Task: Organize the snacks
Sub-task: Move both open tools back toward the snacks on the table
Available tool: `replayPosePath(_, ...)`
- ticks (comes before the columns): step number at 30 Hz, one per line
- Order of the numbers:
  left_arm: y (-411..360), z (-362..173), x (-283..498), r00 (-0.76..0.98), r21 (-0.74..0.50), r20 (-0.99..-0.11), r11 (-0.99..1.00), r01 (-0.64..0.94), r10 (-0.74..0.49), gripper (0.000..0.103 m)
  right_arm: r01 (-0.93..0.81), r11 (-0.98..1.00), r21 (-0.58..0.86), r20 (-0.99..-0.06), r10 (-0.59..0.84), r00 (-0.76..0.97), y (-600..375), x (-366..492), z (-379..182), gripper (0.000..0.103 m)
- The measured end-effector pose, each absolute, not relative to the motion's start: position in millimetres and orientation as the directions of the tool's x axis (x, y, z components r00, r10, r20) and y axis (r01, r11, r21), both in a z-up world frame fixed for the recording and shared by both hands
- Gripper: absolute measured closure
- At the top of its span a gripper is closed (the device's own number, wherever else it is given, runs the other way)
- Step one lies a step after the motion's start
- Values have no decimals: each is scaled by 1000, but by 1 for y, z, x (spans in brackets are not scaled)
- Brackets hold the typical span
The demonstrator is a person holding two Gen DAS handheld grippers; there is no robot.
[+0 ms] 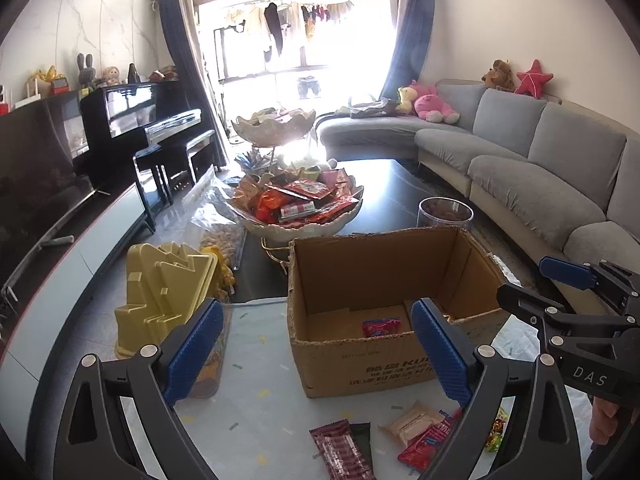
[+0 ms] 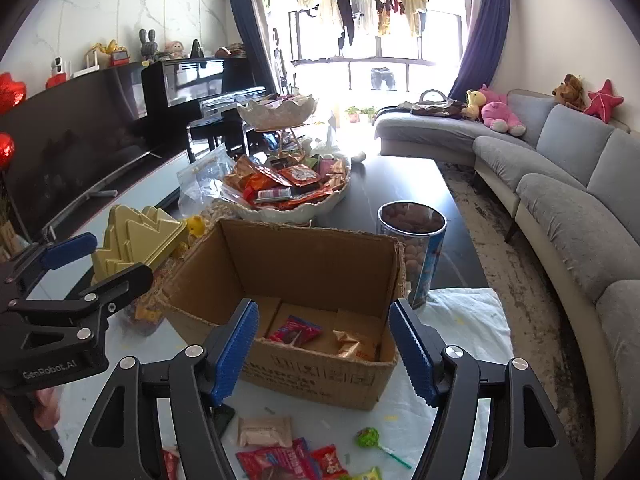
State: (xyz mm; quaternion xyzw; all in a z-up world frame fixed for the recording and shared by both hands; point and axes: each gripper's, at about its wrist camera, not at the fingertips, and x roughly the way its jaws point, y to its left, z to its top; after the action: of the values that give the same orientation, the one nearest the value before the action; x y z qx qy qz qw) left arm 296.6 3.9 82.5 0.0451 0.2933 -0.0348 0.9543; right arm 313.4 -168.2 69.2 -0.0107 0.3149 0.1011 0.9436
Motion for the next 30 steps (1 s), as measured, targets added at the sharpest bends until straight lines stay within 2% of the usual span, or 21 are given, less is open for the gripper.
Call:
replayPosePath(15,15,83,212,858,102,-514,993,59,2,1,-175,985,6,-568,147,809,-164,246,71,34)
replayPosePath(23,13,66,176,851,128,-525,990,55,21,1,-141,990,-8,-613,106,783,-170,216,48,34)
replayPosePath(30,11,39,157,816,117,-578,991,56,22,1,-134,991,-6,-657,97,747,-177,193,20,34)
